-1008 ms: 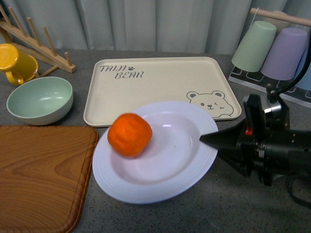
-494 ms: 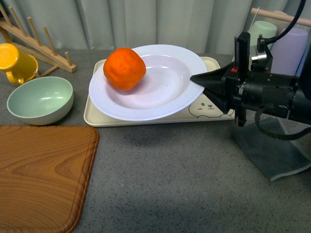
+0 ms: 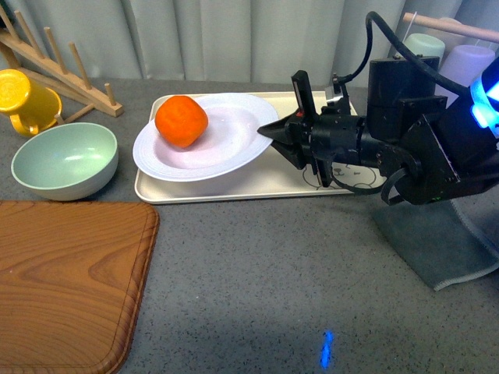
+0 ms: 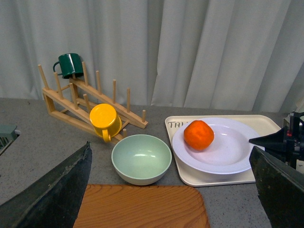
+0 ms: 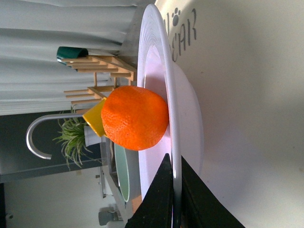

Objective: Place orange and plate with both arms

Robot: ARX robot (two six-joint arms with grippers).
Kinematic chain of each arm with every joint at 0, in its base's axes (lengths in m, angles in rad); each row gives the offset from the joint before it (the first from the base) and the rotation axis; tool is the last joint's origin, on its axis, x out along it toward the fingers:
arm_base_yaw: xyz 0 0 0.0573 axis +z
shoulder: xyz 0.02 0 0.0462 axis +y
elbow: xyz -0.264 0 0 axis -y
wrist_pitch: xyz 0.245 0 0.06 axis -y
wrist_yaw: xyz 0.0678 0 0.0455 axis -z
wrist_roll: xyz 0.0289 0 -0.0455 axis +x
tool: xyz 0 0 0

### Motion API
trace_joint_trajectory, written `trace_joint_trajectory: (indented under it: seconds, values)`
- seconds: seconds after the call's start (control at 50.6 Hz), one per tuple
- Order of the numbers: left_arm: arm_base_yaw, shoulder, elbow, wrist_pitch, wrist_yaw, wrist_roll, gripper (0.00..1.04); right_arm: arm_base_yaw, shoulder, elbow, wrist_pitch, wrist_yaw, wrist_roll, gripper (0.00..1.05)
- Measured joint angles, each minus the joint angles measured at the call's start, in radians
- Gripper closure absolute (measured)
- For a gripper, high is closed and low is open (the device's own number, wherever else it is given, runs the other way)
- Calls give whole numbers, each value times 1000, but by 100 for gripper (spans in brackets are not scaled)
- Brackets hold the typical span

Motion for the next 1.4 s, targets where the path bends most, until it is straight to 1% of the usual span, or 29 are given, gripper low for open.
trace_joint_trajectory:
  seconds: [0.119, 0.237, 0.356, 0.494, 0.514, 0.553, 0.613, 0.632, 0.672, 0.751, 0.771, 0.81, 0.85, 0.909, 0.988, 1.047, 1.126, 1.186, 1.245, 1.324, 1.403]
  values:
    - [0, 0, 0, 0, 0, 0, 6, 8, 24, 65, -119, 29, -39, 103]
    - [0, 0, 0, 0, 0, 0, 6, 10, 35, 97, -186, 39, -70, 103]
    - [0, 0, 0, 0, 0, 0, 6, 11, 35, 109, -218, 60, -105, 83]
    - [0, 0, 0, 0, 0, 0, 6, 10, 27, 103, -239, 70, -140, 64]
    - [0, 0, 0, 0, 0, 0, 6, 9, 21, 99, -251, 77, -163, 58]
    - [0, 0, 0, 0, 0, 0, 6, 9, 12, 93, -274, 89, -190, 53]
    - [0, 0, 0, 0, 0, 0, 6, 2, -5, 79, -287, 92, -231, 42]
    - [0, 0, 0, 0, 0, 0, 6, -3, -14, 74, -295, 105, -256, 37]
    - [0, 0, 0, 0, 0, 0, 6, -9, -32, 67, -306, 121, -282, 30]
    - [0, 0, 0, 0, 0, 0, 6, -20, -67, 49, -311, 149, -326, 19]
    - [0, 0, 0, 0, 0, 0, 6, -24, -87, 39, -316, 167, -352, 14]
    - [0, 0, 0, 0, 0, 0, 6, -29, -119, 24, -322, 196, -393, 8]
    - [0, 0, 0, 0, 0, 0, 6, -32, -143, 6, -333, 235, -438, 7]
    - [0, 0, 0, 0, 0, 0, 6, -36, -187, -22, -337, 288, -504, 10]
    - [0, 0, 0, 0, 0, 0, 6, -38, -236, -63, -334, 365, -584, 9]
    - [0, 0, 0, 0, 0, 0, 6, -39, -292, -124, -312, 455, -697, 9]
    - [0, 0, 0, 0, 0, 0, 6, -38, -382, -249, -240, 601, -876, 9]
    - [0, 0, 0, 0, 0, 0, 6, -42, -442, -327, -226, 646, -954, 9]
    - [0, 0, 0, 0, 0, 0, 6, -52, -531, -447, -180, 712, -1043, 9]
    - [0, 0, 0, 0, 0, 0, 6, -64, -610, -540, -156, 746, -1088, 9]
    - [0, 0, 0, 0, 0, 0, 6, -84, -755, -692, -145, 769, -1147, 9]
